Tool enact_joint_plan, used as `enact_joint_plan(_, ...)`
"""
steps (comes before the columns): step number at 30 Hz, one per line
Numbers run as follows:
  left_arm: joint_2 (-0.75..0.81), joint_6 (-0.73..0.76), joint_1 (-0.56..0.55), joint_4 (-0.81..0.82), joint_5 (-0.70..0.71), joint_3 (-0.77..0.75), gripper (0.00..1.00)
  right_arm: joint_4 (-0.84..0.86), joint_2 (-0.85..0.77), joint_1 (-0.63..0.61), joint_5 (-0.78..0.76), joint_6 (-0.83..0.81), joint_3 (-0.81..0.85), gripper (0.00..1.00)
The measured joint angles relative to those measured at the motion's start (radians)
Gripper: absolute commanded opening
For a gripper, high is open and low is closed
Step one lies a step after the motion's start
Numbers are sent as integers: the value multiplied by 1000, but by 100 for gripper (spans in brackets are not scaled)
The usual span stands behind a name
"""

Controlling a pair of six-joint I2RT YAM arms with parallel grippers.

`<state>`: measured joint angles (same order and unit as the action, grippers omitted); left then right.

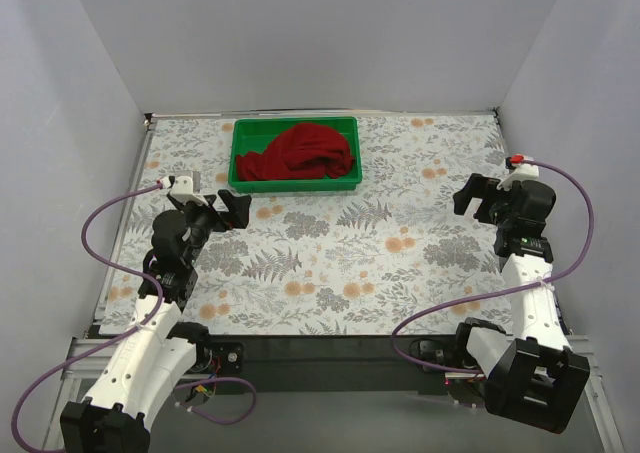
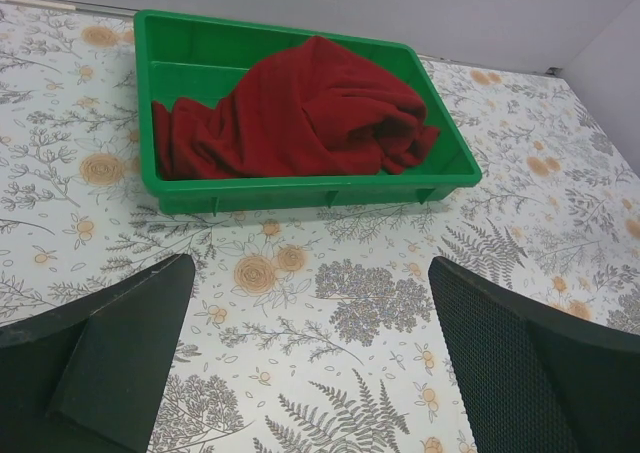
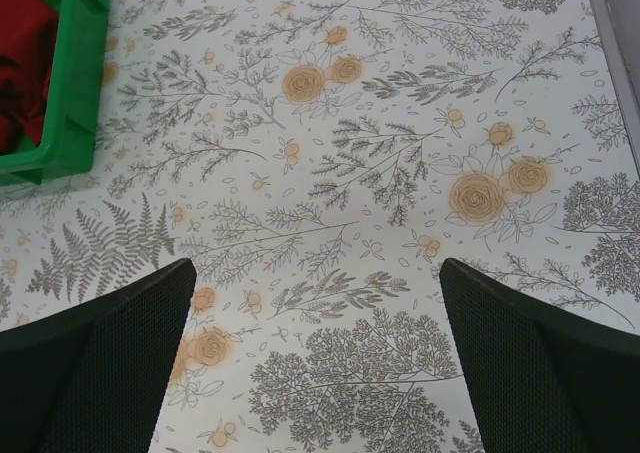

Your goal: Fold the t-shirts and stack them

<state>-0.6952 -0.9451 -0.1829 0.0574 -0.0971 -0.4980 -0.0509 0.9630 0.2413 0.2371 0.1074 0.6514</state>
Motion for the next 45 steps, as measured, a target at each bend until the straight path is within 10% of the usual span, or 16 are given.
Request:
enact_joint_plan(9, 0, 0, -3, 0, -8, 0, 98, 27, 5, -21, 330, -168, -27, 98)
enact_joint_plan(19, -37, 7, -4, -5, -24, 0, 98, -202, 368, -424, 477, -346, 415, 98)
enact_joint_plan(34, -103, 32, -6, -27, -23, -7, 98, -333, 1277, -728, 228, -194, 1374, 98)
enact_joint_plan(45, -124, 38, -7, -28, -25, -8, 98, -358, 1473, -762, -11, -348, 1573, 98)
